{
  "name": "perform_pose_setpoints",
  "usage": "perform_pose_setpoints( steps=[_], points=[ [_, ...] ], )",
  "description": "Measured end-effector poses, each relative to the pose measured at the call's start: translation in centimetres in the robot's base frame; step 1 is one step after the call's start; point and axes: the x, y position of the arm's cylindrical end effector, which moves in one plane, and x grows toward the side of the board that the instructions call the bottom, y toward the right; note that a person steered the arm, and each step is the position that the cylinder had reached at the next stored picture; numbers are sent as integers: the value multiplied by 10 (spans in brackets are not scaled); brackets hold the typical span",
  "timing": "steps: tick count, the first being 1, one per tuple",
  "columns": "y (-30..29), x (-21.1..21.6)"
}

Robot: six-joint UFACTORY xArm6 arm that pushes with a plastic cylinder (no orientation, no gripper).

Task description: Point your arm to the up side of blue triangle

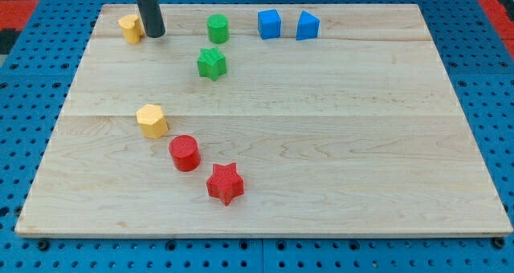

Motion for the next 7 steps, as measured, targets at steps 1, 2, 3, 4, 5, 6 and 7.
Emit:
perform_pose_setpoints(
  steps=[1, 2, 3, 4, 5, 6, 7],
  points=[
    [5, 0],
    [47, -9],
    [53, -38],
    [119, -53],
    [146, -22],
    [147, 26],
    [226, 45]
  ],
)
